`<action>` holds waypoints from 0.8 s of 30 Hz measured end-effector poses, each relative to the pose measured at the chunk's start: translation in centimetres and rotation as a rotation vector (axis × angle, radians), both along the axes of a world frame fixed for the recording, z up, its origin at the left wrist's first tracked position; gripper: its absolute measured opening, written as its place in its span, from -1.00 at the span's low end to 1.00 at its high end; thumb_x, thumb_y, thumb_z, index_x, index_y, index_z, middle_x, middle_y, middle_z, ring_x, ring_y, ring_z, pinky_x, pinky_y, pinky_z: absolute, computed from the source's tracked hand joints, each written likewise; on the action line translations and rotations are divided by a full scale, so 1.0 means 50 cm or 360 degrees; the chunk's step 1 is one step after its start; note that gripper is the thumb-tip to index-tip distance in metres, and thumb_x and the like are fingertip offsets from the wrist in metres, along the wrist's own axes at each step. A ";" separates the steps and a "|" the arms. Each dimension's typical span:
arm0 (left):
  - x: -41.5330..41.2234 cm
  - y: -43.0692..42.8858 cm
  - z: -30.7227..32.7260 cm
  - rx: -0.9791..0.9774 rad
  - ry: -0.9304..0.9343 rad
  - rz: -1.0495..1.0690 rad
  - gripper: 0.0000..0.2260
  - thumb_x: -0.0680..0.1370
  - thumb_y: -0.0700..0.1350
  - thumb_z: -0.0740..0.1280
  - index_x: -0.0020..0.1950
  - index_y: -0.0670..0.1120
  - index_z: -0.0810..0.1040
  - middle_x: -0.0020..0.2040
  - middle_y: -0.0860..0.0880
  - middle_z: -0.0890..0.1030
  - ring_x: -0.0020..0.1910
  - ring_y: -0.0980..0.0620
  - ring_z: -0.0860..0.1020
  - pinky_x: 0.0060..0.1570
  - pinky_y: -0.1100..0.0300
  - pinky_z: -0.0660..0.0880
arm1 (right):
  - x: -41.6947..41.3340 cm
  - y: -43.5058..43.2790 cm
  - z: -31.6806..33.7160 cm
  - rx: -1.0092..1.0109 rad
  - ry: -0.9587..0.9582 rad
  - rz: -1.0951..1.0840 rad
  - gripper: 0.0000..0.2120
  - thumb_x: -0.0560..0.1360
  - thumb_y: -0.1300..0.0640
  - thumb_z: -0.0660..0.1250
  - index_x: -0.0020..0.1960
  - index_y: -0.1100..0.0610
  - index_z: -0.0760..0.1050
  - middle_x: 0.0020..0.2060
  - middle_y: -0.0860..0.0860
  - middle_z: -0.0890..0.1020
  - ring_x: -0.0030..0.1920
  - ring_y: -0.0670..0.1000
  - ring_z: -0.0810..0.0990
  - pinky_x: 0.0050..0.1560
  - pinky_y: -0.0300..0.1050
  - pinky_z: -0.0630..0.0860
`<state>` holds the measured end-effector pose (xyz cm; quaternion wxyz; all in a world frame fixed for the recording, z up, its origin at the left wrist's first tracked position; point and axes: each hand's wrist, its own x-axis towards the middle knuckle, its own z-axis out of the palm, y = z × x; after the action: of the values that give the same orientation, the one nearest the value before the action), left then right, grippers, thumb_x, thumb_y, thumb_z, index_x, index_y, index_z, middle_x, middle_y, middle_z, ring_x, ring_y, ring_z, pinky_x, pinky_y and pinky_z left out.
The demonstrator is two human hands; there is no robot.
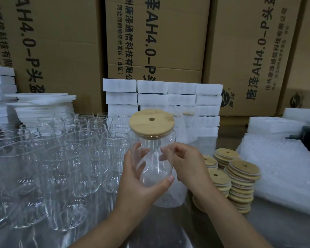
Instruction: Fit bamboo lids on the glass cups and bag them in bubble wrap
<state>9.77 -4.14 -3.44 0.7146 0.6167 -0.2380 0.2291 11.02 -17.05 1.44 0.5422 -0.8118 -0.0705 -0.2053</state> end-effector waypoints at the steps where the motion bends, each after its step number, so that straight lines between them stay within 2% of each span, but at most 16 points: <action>1: 0.003 0.001 -0.002 0.0031 -0.0011 0.0017 -0.17 0.11 0.03 0.56 0.32 0.14 0.31 0.18 0.25 0.52 0.34 0.22 0.43 0.41 0.11 0.33 | -0.001 0.001 0.000 -0.0017 -0.0012 0.0006 -0.86 0.51 -0.10 0.33 -0.21 -0.12 0.57 -0.32 -0.25 0.66 -0.29 -0.28 0.59 -0.43 -0.34 0.34; 5: 0.012 0.005 -0.006 0.0106 0.0000 0.0069 -0.20 0.14 0.08 0.56 0.31 0.24 0.30 0.17 0.38 0.50 0.34 0.28 0.41 0.33 0.30 0.33 | 0.000 -0.002 -0.002 -0.0141 -0.0103 0.0005 -0.85 0.56 -0.07 0.26 -0.14 -0.13 0.57 -0.31 -0.28 0.65 -0.25 -0.04 0.61 -0.48 -0.26 0.43; 8: 0.017 0.007 -0.009 0.0148 -0.0010 0.0105 -0.21 0.14 0.10 0.56 0.31 0.26 0.30 0.17 0.39 0.49 0.33 0.30 0.41 0.30 0.38 0.35 | 0.004 -0.001 -0.008 -0.0164 -0.0148 0.0028 -0.80 0.59 -0.07 0.18 -0.11 -0.14 0.55 -0.29 -0.30 0.64 -0.24 0.01 0.61 -0.39 -0.22 0.49; 9: 0.019 0.007 -0.011 0.0151 -0.0010 0.0108 -0.21 0.14 0.10 0.56 0.30 0.27 0.30 0.17 0.39 0.49 0.33 0.30 0.40 0.30 0.36 0.37 | 0.006 0.002 -0.009 -0.0130 -0.0146 0.0044 -0.77 0.60 -0.11 0.15 -0.13 -0.15 0.54 -0.27 -0.28 0.65 -0.28 -0.01 0.61 -0.40 -0.23 0.49; 11: 0.022 0.007 -0.012 0.0150 -0.0005 0.0116 -0.22 0.14 0.10 0.56 0.29 0.28 0.30 0.16 0.40 0.49 0.33 0.32 0.40 0.28 0.24 0.40 | 0.006 0.011 -0.006 0.0050 -0.0060 0.0124 -0.61 0.55 -0.32 0.02 -0.14 -0.15 0.53 -0.20 -0.18 0.68 -0.34 -0.10 0.59 -0.33 -0.26 0.48; 13: 0.025 0.010 -0.012 0.0126 0.0015 0.0123 -0.24 0.14 0.09 0.56 0.28 0.28 0.32 0.16 0.38 0.50 0.31 0.35 0.40 0.27 0.17 0.41 | 0.010 0.014 -0.002 0.0142 0.0035 0.0253 -0.40 0.39 -0.52 -0.09 -0.08 -0.16 0.54 -0.11 -0.15 0.67 -0.23 -0.14 0.61 -0.15 -0.19 0.51; 14: 0.027 0.012 -0.013 0.0113 0.0033 0.0127 -0.24 0.14 0.09 0.56 0.27 0.29 0.32 0.18 0.35 0.51 0.31 0.35 0.40 0.27 0.17 0.42 | 0.012 0.013 -0.002 0.0128 0.0024 0.0338 -0.37 0.33 -0.57 -0.06 -0.01 -0.18 0.53 -0.08 -0.21 0.66 -0.15 -0.16 0.62 -0.08 -0.16 0.54; 16: 0.029 0.017 -0.013 0.0127 0.0060 0.0136 -0.24 0.13 0.11 0.56 0.26 0.34 0.32 0.23 0.29 0.49 0.31 0.35 0.40 0.24 0.22 0.44 | 0.005 0.012 -0.004 0.0135 0.0026 0.0503 -0.46 0.25 -0.51 0.15 0.10 -0.25 0.46 -0.02 -0.31 0.62 -0.01 -0.24 0.60 0.02 -0.15 0.54; 17: 0.029 0.019 -0.013 0.0153 0.0068 0.0133 -0.24 0.13 0.11 0.56 0.26 0.34 0.31 0.24 0.27 0.49 0.30 0.35 0.42 0.19 0.27 0.47 | -0.001 0.010 -0.006 0.0095 0.0044 0.0561 -0.47 0.22 -0.45 0.26 0.15 -0.32 0.39 0.02 -0.35 0.59 0.05 -0.27 0.57 0.00 -0.20 0.54; 19: 0.030 0.021 -0.013 0.0228 0.0081 0.0117 -0.21 0.12 0.10 0.55 0.29 0.30 0.30 0.21 0.26 0.50 0.21 0.32 0.51 0.09 0.29 0.54 | -0.008 0.009 -0.010 -0.0097 0.0020 0.0610 -0.33 0.17 -0.35 0.43 0.21 -0.42 0.25 0.10 -0.42 0.51 0.11 -0.34 0.51 -0.07 -0.32 0.53; 22: 0.030 0.024 -0.008 0.0339 0.0081 0.0034 -0.18 0.16 0.05 0.52 0.36 0.24 0.26 0.26 0.21 0.50 0.22 0.26 0.53 0.13 0.16 0.55 | -0.009 0.005 -0.013 -0.0165 -0.0047 0.0515 -0.17 0.10 -0.28 0.52 0.29 -0.31 0.23 0.09 -0.39 0.50 0.11 -0.33 0.51 0.01 -0.23 0.54; 24: 0.025 0.032 0.001 0.0381 0.0128 -0.0089 -0.25 0.25 0.01 0.45 0.37 0.34 0.21 0.35 0.16 0.44 0.30 0.26 0.47 0.17 0.19 0.51 | -0.008 0.007 -0.013 -0.0074 -0.0138 0.0413 -0.19 0.07 -0.28 0.51 0.26 -0.23 0.28 0.05 -0.37 0.53 0.07 -0.28 0.54 0.03 -0.15 0.56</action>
<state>11.05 -2.55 -3.38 0.6508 0.6995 -0.2519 0.1542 10.60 -16.73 0.81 0.5415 -0.7986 -0.2031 -0.1665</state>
